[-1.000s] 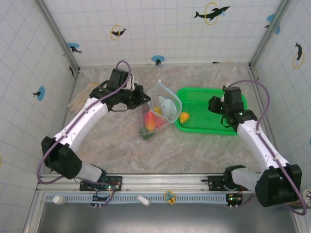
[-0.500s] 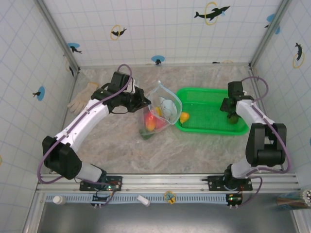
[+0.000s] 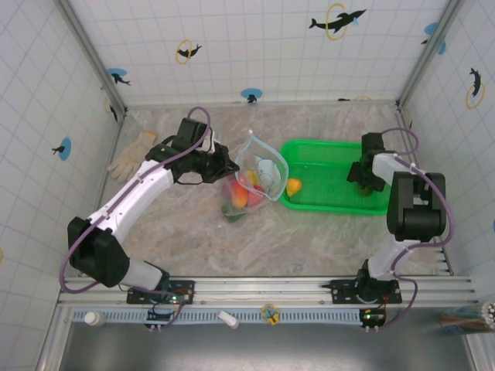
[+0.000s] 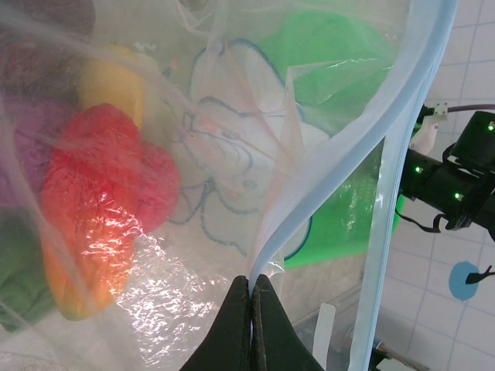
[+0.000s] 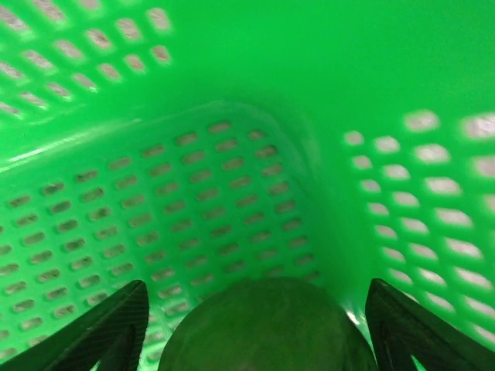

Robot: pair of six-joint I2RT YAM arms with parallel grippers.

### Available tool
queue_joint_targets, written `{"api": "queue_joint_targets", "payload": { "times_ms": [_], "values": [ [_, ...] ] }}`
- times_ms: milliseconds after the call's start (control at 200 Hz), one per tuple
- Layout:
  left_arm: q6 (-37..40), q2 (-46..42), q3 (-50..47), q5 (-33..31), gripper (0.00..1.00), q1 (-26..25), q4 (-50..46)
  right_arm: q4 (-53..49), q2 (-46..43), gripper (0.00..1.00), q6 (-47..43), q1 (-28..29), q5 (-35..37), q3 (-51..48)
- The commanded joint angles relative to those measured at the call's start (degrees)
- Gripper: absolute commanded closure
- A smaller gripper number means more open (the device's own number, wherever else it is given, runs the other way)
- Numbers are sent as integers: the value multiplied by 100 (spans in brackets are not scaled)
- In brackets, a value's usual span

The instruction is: Place the food in the zip-top bag and seal the zipper

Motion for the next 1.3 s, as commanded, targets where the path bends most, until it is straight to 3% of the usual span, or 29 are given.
{"api": "queue_joint_targets", "payload": {
  "times_ms": [0,170,340,445,570,786,991,1296],
  "values": [
    [57,-59,-1,1,100,-40,-96,219,164,31,46,2,-382,299],
    [57,-50,70,-21,100,-40,-118,138,110,50,90,102,-362,332],
    [67,-37,140,-64,100,-38,-102,65,-589,57,421,332,-454,175],
    [67,-32,213,-87,100,-35,-88,191,-1344,57,904,753,-1044,-138],
    [83,-47,294,-117,100,-40,-146,87,-2289,56,1125,1851,-585,-374],
    [62,-87,342,-220,100,-39,-202,-108,-3289,55,1330,2937,-150,-47],
    [-22,-142,369,-257,100,-40,-170,248,-3507,54,1307,3323,-489,613],
    [-144,-208,514,-140,100,-34,-177,1241,-2800,54,987,4140,-1497,957]
  ]
}}
